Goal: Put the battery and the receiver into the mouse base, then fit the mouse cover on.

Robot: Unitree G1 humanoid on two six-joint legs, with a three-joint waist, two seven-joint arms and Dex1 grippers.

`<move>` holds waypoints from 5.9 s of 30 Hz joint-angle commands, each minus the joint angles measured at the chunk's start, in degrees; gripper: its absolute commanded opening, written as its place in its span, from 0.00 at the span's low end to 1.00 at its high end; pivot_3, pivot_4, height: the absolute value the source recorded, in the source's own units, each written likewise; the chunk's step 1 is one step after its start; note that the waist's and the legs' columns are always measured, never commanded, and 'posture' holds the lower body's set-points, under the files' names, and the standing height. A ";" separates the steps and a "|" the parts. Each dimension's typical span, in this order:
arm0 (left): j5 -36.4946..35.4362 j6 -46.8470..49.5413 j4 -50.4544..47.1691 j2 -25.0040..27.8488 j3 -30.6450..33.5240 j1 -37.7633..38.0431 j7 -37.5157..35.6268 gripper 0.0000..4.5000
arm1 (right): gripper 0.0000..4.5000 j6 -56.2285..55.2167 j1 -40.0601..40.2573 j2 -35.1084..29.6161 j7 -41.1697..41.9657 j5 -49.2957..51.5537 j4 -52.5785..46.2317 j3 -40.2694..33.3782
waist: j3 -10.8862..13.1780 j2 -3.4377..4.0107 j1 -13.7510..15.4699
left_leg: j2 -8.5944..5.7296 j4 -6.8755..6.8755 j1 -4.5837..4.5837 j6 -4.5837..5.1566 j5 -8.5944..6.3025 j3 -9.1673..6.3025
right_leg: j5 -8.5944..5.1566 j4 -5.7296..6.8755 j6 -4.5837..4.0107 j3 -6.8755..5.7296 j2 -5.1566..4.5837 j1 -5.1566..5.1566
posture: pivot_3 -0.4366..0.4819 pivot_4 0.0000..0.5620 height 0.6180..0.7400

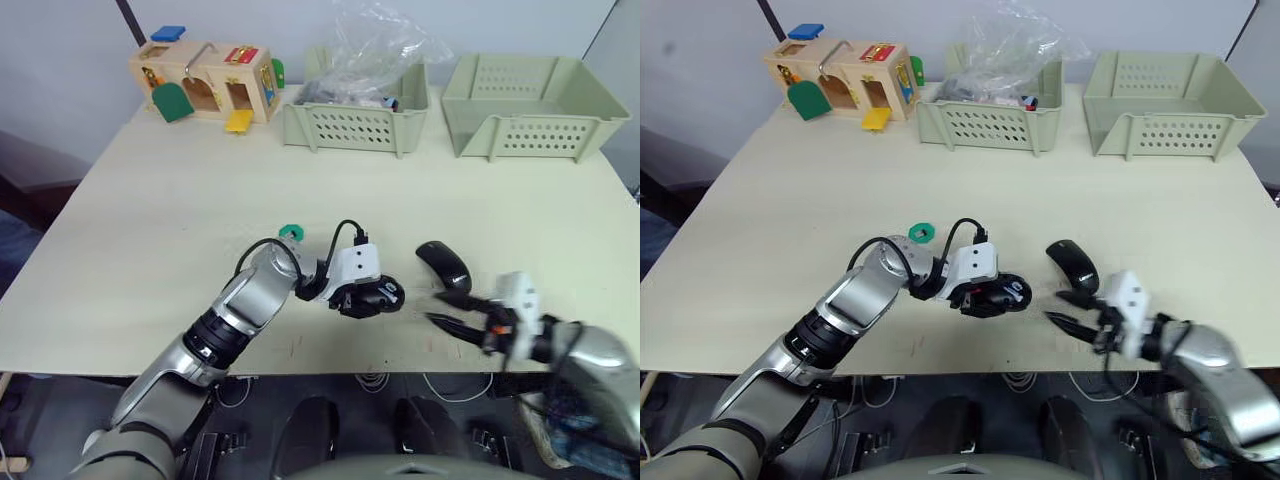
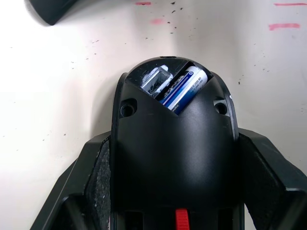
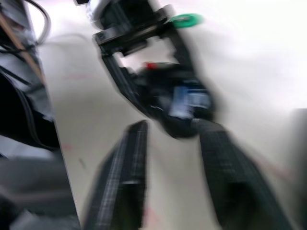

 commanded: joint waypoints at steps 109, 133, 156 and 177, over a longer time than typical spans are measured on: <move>-11.03 -26.17 43.43 13.71 26.62 -8.23 -6.42 0.27 | 1.00 -24.47 19.74 13.10 4.07 -0.47 -3.42 -5.47 | 1.17 -0.45 -0.22 | 0.11 0.00 -0.07 -0.11 0.05 0.15 | 0.02 0.14 -0.05 -0.11 0.03 -0.10 | 0.48 0.27 1.00; -4.07 -31.43 53.16 8.07 24.28 -14.49 -6.12 0.27 | 1.00 -25.22 21.53 12.88 3.67 -0.16 -3.10 -5.10 | 1.18 -0.50 -0.25 | 0.11 0.03 -0.08 -0.11 0.05 0.15 | 0.03 0.17 -0.04 -0.13 0.06 -0.10 | 0.48 0.27 1.00; -0.70 -36.18 57.74 7.97 23.86 -15.22 -6.96 0.27 | 1.00 -24.60 21.67 12.57 2.56 0.12 -4.07 -4.78 | 1.18 -0.51 -0.23 | 0.11 0.05 -0.07 -0.11 0.05 0.15 | 0.04 0.19 -0.04 -0.13 0.06 -0.09 | 0.48 0.27 1.00; -11.08 -24.73 31.95 13.84 29.25 -7.06 -13.64 0.01 | 1.00 -6.58 13.68 8.27 -10.60 10.39 -13.23 -3.86 | 1.19 -0.53 -0.40 | 0.18 0.07 -0.05 -0.11 0.05 0.03 | 0.06 0.24 -0.07 -0.08 0.04 -0.10 | 0.48 0.27 1.00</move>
